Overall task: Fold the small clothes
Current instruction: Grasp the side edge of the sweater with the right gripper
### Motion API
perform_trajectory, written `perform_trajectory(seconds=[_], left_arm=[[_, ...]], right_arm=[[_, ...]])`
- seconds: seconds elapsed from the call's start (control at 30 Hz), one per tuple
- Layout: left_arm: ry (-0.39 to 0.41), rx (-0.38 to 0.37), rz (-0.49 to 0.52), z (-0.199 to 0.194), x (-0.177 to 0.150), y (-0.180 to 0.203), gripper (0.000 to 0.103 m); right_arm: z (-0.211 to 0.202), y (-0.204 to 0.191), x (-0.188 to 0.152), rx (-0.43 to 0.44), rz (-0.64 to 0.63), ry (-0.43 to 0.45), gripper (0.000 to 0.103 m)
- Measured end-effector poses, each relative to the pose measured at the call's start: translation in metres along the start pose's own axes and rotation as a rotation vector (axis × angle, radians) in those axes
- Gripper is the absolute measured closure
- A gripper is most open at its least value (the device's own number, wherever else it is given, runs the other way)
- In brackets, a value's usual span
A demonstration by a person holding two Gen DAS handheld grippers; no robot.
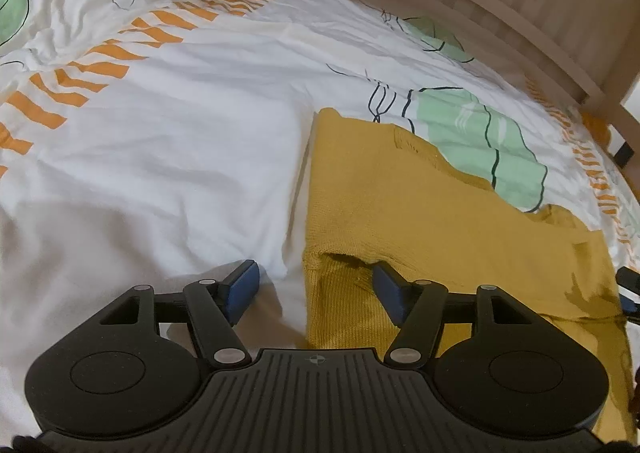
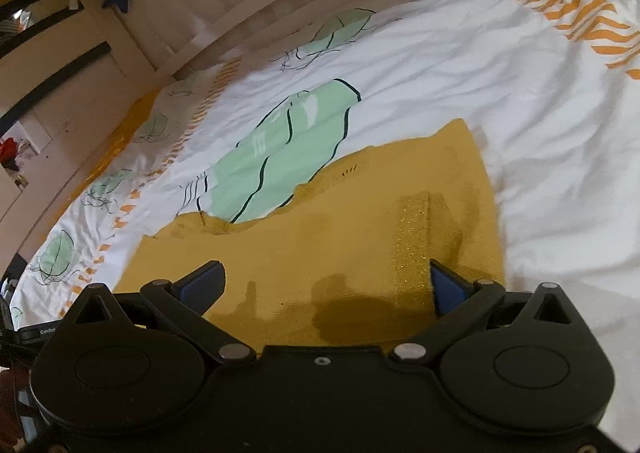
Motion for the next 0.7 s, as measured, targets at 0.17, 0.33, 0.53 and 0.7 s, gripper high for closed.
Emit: perform_trajectory(seconds=[0.17,0.33,0.53,0.7], left_arm=[[0.007,0.002,0.007,0.000,0.000,0.001,0.041],[-0.002,0.003,0.007,-0.001,0.000,0.001,0.041],[0.001,0.008,0.027,-0.002,-0.002,0.002,0.041],[0.006,0.011,0.045,-0.002,-0.003,0.003,0.041]], right_arm=[[-0.003,0.000,0.003,-0.033,0.016,-0.005,0.004],[-0.004,0.000,0.002,-0.073,-0.025,-0.015,0.022],[-0.007,0.013,0.007,-0.098,0.028,-0.002,0.070],[-0.012,0.006,0.012,-0.065,0.062,0.031,0.086]])
Point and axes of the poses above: each gripper's, at about its wrist camera, not at the fingertips, and z roughly the way its jaws point, y to its right, x to its top, the point moved 5 cm from there along z, roughly the way its jaws point, and after that the axes turned 12 degrees about y, right-handed, at the moved point
